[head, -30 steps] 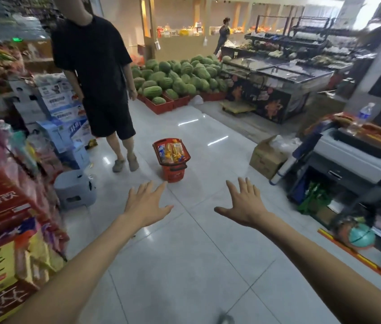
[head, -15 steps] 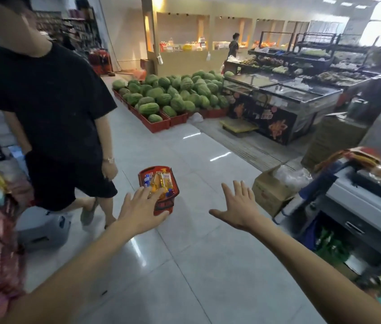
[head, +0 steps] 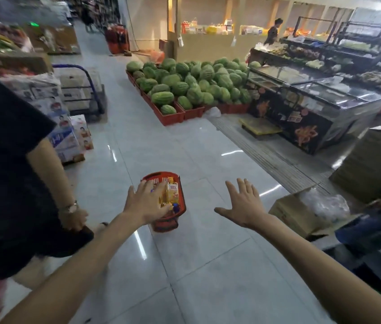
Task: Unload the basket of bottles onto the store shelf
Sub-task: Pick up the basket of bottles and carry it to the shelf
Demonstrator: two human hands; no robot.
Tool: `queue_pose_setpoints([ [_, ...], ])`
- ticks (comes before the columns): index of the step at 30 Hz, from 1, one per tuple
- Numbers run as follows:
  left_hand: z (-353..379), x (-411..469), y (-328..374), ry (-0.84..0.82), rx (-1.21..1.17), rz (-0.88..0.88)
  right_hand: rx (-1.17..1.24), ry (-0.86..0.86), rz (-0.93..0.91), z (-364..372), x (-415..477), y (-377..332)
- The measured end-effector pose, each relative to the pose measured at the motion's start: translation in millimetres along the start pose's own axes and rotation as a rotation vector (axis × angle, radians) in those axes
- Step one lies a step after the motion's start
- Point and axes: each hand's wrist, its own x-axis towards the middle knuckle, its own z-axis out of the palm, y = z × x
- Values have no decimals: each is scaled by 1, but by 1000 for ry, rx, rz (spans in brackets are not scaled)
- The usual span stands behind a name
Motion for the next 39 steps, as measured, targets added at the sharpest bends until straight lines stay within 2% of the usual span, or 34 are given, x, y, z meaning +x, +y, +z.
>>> queue_pose_setpoints([
  [10, 4, 143, -18, -52, -16, -121, 2, -64, -131, 0, 197, 17],
  [19, 17, 241, -45, -115, -39, -440, 2, -146, -392, 7, 401, 25],
  [30, 57, 322, -82, -138, -78, -735, -78, -237, -682, 32, 580, -36],
  [39, 60, 447, -121, -177, -143, -783, -189, -276, -753, 37, 703, -61],
])
